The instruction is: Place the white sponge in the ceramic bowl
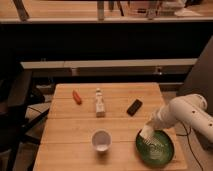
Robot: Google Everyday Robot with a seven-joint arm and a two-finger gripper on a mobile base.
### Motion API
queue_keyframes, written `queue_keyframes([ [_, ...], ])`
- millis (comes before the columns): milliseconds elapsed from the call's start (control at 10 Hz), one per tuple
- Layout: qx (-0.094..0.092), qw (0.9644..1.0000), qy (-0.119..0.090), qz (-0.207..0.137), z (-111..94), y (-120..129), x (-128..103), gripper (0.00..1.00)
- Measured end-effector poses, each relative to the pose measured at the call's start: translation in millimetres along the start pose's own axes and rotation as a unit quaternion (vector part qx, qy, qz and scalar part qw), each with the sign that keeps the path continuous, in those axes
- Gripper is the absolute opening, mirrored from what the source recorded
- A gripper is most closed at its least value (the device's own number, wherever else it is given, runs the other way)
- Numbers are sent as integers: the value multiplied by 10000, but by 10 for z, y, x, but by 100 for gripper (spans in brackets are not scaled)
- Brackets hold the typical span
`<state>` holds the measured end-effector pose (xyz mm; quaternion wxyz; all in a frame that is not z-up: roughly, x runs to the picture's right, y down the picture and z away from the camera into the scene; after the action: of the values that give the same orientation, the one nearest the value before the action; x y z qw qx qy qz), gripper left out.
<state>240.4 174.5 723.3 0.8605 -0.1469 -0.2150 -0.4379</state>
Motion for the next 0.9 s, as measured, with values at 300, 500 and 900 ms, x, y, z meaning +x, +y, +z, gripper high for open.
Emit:
queue_keyframes([
  [300,6,10000,-32,52,0,22,8,47],
  [500,9,10000,-49,65,3,29,11,57],
  [900,18,9999,-89,128,1,50,23,63],
])
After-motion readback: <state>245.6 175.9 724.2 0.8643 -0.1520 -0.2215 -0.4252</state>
